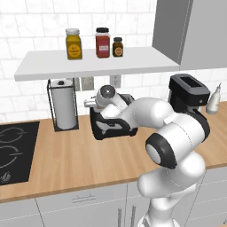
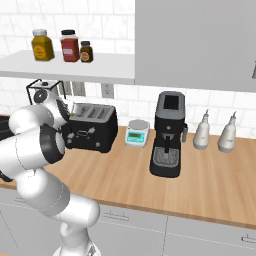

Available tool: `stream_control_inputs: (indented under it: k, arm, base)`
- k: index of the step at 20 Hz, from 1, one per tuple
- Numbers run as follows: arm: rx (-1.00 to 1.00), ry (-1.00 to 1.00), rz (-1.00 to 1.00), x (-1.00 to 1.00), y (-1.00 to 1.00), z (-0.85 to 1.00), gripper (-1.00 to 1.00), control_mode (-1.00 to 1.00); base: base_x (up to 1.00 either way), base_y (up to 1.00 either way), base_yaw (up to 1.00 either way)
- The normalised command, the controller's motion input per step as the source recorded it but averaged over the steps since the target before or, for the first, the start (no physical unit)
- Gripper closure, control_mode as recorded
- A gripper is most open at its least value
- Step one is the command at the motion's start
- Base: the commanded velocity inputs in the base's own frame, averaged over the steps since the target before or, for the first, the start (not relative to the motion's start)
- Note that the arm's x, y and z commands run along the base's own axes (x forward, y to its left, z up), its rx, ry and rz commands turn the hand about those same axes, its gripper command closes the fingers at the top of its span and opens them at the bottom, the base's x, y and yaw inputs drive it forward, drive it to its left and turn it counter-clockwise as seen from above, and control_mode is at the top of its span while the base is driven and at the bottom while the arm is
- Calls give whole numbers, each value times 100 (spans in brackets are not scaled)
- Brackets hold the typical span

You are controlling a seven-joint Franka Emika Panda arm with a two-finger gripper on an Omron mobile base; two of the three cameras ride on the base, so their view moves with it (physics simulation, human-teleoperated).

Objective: Start the toaster. Once the lever pops up, take the bread to the plate on the dining counter.

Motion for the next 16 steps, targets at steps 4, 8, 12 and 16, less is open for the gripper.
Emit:
stream_control_inputs:
  k: [4,8,12,16]
  arm:
    - [0,0,0,0,0,0,-100,-100]
    - [0,0,0,0,0,0,-100,-100]
    - [0,0,0,0,0,0,-100,-100]
    - [0,0,0,0,0,0,-100,-100]
  base:
    - [0,0,0]
    - [0,0,0]
    - [0,0,0]
    - [0,0,0]
